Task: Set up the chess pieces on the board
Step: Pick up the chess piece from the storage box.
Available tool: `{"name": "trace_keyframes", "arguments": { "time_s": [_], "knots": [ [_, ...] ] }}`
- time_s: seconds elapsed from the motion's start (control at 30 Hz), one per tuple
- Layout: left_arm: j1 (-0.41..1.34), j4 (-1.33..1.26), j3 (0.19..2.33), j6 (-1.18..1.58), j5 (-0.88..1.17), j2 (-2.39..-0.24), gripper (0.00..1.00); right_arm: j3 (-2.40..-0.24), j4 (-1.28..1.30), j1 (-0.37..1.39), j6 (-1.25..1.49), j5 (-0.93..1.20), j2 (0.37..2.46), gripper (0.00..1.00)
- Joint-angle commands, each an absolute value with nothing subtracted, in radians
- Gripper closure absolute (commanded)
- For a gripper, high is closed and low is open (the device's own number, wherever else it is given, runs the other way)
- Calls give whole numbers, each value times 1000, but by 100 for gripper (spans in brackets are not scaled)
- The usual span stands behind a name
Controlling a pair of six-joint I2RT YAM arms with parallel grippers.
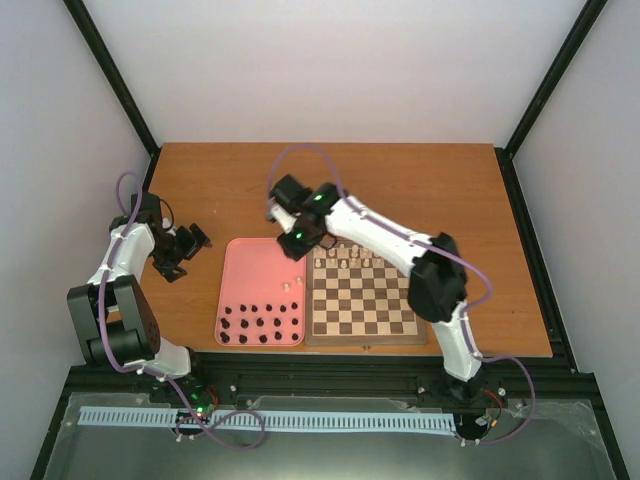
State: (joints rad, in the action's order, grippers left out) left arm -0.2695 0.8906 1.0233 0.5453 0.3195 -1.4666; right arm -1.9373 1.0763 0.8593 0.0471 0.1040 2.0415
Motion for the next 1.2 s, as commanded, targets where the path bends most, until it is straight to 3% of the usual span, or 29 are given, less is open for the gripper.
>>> {"name": "trace_keyframes", "arguments": {
  "time_s": [0.0,0.93,1.17],
  "knots": [
    [-273,896,1053,532,320,-1427,0,-2016,1103,938,21,150,2164,60],
    [-273,897,1030,531,330,-1398,0,-1954,1073,986,54,154,2322,64],
    [-273,896,1026,531,330,-1396,0,-1953,1078,986,58,161,2330,72]
  ]
}}
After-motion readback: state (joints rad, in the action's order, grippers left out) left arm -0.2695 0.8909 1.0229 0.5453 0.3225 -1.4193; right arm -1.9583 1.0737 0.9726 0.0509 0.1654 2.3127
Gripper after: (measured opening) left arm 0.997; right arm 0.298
